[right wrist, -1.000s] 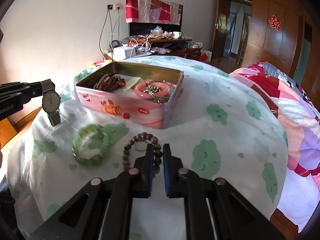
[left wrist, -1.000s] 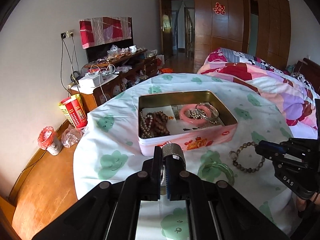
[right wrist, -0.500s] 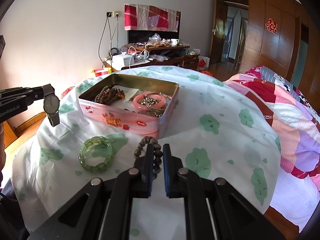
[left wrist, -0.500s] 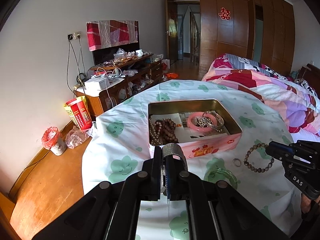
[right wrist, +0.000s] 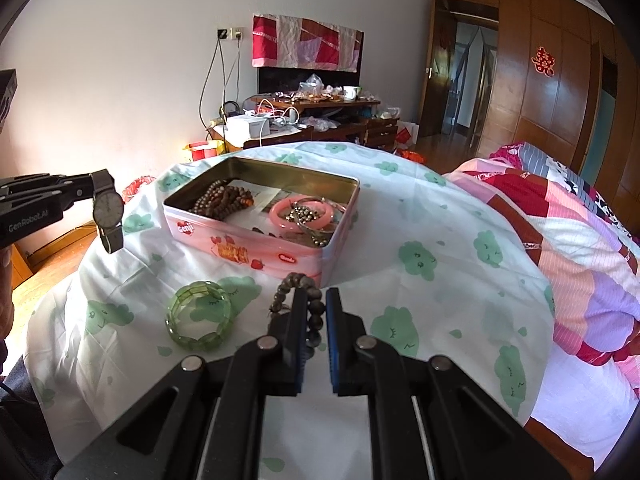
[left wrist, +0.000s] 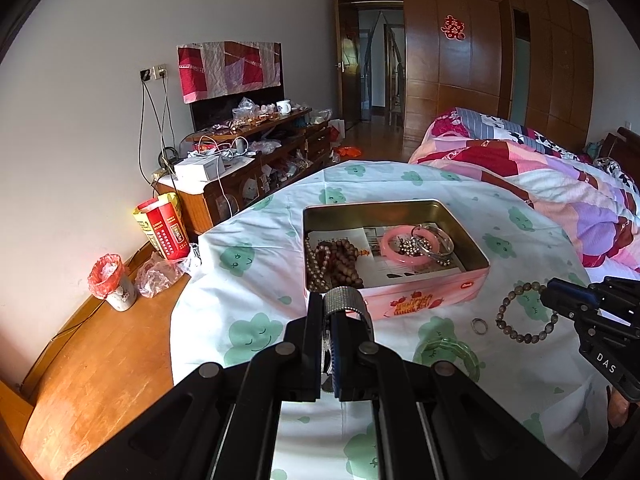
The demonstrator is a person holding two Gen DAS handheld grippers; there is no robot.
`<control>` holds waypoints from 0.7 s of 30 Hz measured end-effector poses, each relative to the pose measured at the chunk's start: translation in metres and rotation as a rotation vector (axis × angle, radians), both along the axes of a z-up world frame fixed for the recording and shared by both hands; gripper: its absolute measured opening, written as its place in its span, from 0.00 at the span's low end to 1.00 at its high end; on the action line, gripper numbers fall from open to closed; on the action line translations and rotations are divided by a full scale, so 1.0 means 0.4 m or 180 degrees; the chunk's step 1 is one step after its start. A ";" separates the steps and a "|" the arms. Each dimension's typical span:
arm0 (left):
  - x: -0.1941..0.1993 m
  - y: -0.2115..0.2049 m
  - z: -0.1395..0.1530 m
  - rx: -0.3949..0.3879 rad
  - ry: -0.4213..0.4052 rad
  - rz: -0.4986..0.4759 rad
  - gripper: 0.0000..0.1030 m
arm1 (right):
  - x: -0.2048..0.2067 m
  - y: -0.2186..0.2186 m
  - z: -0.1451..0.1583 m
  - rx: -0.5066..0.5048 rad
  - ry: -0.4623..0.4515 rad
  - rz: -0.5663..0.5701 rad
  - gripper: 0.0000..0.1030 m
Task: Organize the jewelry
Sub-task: 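Lift the bead bracelet and wristwatch and carry both over the tin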
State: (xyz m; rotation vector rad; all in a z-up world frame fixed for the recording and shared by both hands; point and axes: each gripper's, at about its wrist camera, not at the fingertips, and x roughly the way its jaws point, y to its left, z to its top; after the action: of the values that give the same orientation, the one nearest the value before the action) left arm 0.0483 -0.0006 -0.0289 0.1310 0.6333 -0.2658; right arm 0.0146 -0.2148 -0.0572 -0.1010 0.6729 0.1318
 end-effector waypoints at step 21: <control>0.028 -0.011 0.026 -0.0008 -0.0051 0.0010 0.02 | 0.020 -0.002 0.029 -0.0032 -0.0054 0.0015 0.11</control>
State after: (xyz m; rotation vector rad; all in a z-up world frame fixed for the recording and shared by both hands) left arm 0.0597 -0.0052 -0.0184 0.1294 0.6172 -0.2622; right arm 0.0224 -0.2158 -0.0457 -0.1131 0.6564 0.1319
